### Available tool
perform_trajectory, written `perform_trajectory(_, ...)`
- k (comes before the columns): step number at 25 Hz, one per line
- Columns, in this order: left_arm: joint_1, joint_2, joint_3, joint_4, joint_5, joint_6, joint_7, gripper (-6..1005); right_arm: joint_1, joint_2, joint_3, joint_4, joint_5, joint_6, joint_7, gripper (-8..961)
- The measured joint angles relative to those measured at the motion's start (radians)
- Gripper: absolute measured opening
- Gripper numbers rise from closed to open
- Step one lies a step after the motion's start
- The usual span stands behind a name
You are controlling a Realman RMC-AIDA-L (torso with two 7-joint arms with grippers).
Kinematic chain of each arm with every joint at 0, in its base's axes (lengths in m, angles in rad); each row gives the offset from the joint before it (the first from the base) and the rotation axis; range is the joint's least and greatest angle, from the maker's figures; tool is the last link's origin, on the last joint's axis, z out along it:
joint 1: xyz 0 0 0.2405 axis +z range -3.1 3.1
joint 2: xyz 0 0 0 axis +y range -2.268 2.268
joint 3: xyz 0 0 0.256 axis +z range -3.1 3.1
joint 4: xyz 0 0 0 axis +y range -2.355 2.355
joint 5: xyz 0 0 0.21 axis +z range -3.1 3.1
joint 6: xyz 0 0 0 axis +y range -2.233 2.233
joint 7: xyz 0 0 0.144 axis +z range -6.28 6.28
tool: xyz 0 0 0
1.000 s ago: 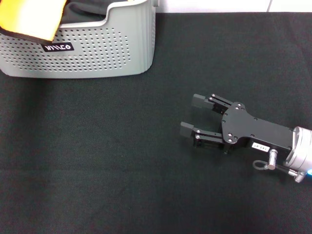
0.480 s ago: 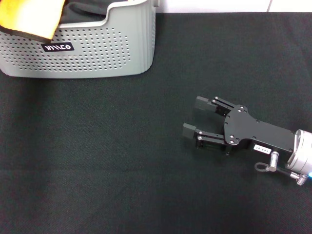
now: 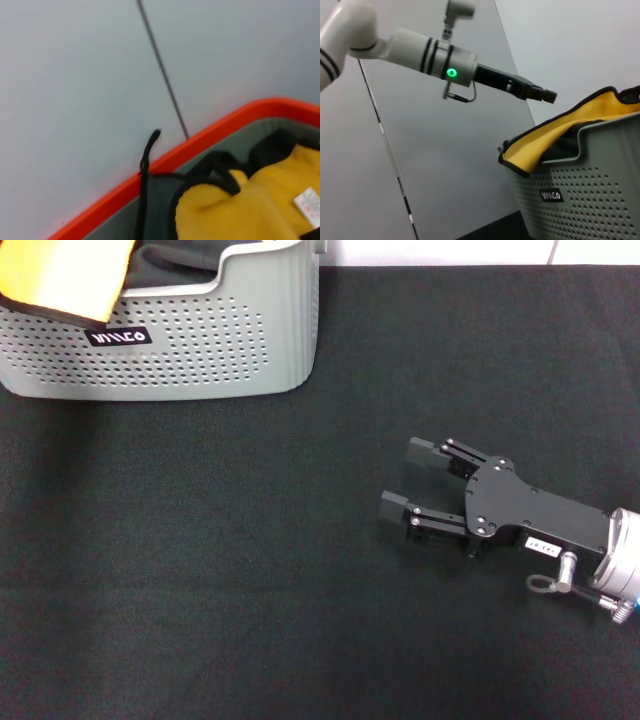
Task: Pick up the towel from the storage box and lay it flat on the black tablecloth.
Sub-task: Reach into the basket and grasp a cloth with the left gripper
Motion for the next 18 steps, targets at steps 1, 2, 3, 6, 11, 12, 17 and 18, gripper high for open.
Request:
perform_trajectory(1,0.01,-0.004,0.005,0.029,-0.013,0.007,0.0,135,-0.001,0.0,0.003,0.0,0.0,0.0,0.0,857)
perform_trajectory(2,0.019,-0.007,0.009,0.051,-0.023,0.011,0.0,114,-0.001,0.0,0.006,0.0,0.001,0.0,0.0,857)
perform_trajectory(3,0.032,-0.01,0.017,0.082,-0.038,0.015,0.0,93,-0.001,0.0,0.007,0.0,0.001,-0.001,0.0,857)
perform_trajectory(6,0.052,-0.012,0.035,0.119,-0.033,0.014,-0.003,31,-0.002,0.0,0.008,0.0,0.001,-0.005,-0.001,857)
perform_trajectory(11,0.046,-0.013,0.035,0.074,0.043,-0.002,-0.009,122,-0.004,0.0,0.008,0.0,-0.001,-0.005,-0.009,857)
perform_trajectory(12,0.043,-0.014,0.035,0.061,0.052,-0.006,-0.015,141,-0.005,0.0,0.008,0.0,-0.001,-0.005,-0.009,858)
perform_trajectory(17,0.03,-0.017,0.037,0.019,0.075,-0.023,-0.034,237,-0.006,0.0,0.008,0.0,-0.003,-0.003,-0.01,858)
perform_trajectory(18,0.023,-0.018,0.037,0.007,0.076,-0.025,-0.034,257,-0.006,0.0,0.008,0.0,-0.003,-0.002,-0.01,858)
